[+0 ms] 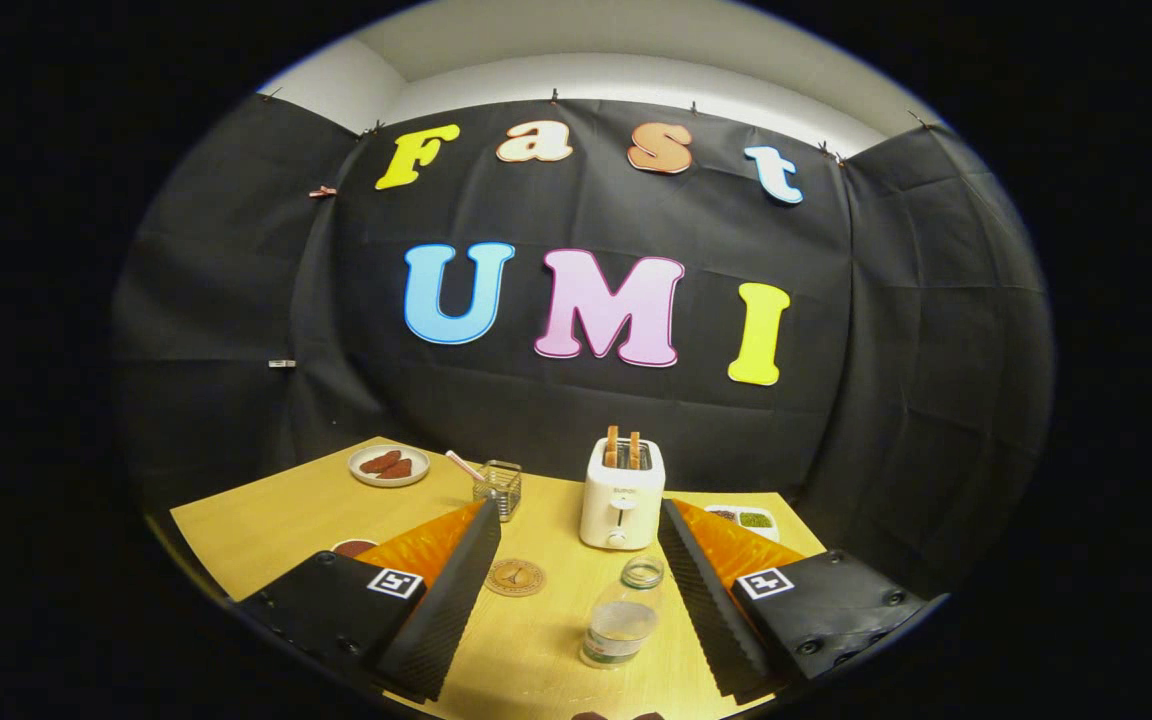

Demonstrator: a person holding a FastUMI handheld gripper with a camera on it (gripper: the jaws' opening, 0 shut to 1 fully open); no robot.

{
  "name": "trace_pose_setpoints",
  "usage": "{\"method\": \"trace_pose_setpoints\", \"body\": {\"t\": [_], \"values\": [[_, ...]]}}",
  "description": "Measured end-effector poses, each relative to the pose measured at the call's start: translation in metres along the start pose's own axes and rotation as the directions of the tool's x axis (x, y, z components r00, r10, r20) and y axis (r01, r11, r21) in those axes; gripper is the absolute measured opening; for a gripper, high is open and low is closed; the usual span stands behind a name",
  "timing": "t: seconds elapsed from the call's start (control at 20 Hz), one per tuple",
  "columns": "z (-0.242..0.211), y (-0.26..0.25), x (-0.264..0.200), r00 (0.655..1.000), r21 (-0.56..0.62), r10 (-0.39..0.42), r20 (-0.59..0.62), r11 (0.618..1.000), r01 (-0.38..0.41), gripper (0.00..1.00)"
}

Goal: Take the bottle from table, then pour the juice into the cup, finally place the bottle on the coaster

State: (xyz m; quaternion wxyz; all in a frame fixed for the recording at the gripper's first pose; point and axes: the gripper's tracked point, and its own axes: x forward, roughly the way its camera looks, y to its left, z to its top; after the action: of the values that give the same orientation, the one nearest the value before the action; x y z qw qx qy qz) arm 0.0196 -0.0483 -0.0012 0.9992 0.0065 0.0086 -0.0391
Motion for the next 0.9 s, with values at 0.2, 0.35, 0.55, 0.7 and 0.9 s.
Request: {"method": "trace_pose_setpoints", "body": {"t": [0.2, 0.35, 0.55, 0.7, 0.9], "values": [[-0.017, -0.021, 0.012, 0.999, -0.004, -0.037, -0.029, 0.999, 0.036, 0.98], [-0.039, -0.029, 0.020, 0.997, 0.004, -0.047, -0.057, 0.999, 0.047, 0.98], [-0.074, -0.031, 0.028, 0.993, 0.008, -0.037, -0.111, 0.999, 0.038, 0.98], [-0.095, -0.035, 0.034, 0.991, 0.002, -0.035, -0.133, 0.999, 0.035, 0.98], [-0.125, -0.032, 0.040, 0.985, 0.021, -0.020, -0.169, 0.999, 0.024, 0.98]]}}
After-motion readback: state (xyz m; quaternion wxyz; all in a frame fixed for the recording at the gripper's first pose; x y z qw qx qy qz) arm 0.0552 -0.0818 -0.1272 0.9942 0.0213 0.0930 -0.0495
